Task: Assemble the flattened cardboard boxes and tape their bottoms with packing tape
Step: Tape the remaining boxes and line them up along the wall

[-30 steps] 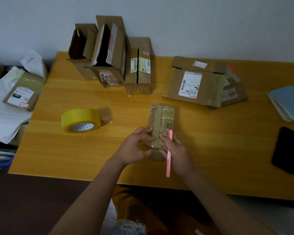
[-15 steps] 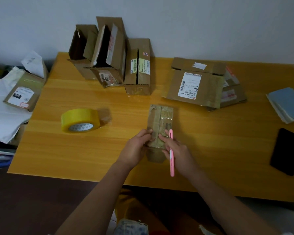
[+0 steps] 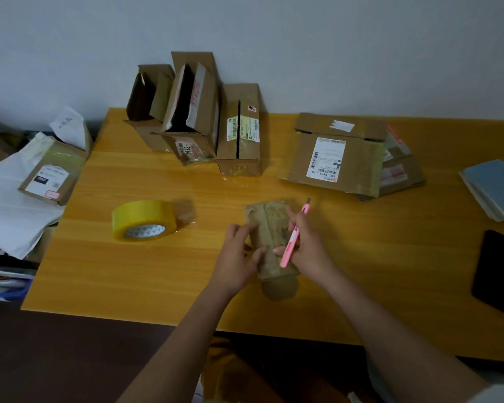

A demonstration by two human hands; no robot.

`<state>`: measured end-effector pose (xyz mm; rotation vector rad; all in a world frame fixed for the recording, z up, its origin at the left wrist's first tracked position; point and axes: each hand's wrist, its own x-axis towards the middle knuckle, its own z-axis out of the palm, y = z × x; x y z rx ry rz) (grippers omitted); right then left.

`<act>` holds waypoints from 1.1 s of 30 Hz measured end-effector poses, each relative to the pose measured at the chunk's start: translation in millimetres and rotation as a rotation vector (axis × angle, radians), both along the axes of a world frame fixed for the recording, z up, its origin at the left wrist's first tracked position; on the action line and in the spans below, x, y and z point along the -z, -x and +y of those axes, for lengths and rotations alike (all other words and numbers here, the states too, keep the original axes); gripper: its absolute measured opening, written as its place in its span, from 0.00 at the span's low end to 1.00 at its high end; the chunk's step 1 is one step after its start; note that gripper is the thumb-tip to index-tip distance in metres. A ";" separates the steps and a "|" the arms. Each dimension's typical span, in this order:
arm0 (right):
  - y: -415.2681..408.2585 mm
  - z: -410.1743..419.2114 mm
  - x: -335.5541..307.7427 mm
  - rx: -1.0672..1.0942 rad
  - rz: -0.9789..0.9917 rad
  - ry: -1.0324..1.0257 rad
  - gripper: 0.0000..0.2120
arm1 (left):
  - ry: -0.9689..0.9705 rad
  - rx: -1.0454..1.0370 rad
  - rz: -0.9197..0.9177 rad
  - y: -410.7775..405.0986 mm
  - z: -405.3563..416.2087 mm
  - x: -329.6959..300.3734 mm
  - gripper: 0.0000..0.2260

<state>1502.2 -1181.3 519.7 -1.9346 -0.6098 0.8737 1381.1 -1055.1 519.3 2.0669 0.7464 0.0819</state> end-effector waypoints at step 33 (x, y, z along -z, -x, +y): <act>-1.2 -1.1 24.1 0.000 0.006 -0.059 0.40 | 0.300 -0.435 -0.052 -85.0 24.4 15.3 0.05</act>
